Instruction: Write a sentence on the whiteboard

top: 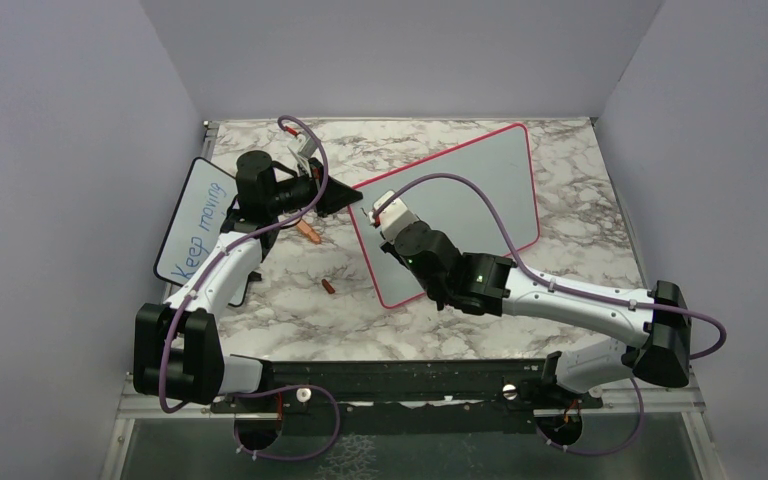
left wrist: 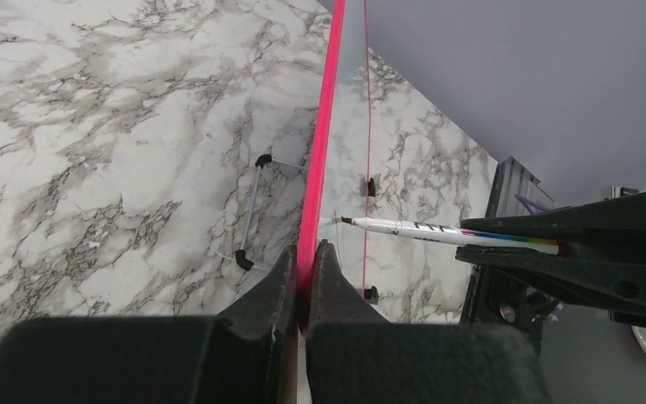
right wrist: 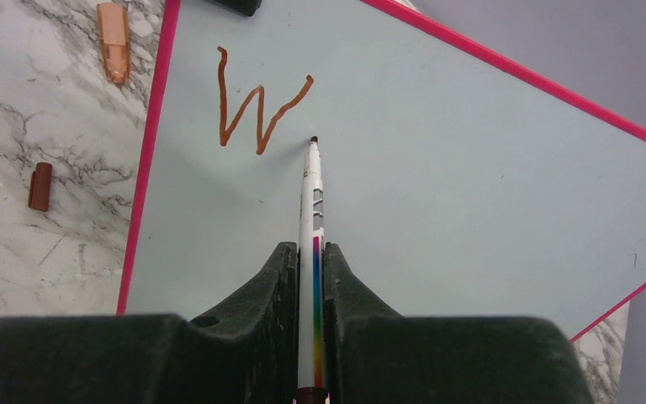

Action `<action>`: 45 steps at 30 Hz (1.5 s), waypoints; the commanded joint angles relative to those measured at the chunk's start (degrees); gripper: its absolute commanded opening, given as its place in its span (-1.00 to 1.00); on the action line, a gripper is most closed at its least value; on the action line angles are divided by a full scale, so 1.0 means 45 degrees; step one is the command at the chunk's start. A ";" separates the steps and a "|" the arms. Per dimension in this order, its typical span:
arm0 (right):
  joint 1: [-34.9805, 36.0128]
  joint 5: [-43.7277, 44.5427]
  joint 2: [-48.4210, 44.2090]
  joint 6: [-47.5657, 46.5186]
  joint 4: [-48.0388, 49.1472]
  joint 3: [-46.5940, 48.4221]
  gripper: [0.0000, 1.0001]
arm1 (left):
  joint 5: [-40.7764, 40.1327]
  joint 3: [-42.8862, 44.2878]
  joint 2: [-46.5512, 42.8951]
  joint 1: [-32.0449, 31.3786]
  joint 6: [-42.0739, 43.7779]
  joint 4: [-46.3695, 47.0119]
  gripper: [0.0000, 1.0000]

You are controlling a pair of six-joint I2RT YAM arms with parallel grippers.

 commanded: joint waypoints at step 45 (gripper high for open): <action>-0.0128 -0.0803 0.0028 0.0295 -0.1403 0.0189 -0.99 | -0.0135 0.0039 0.0088 -0.0034 0.1109 -0.0555 -1.00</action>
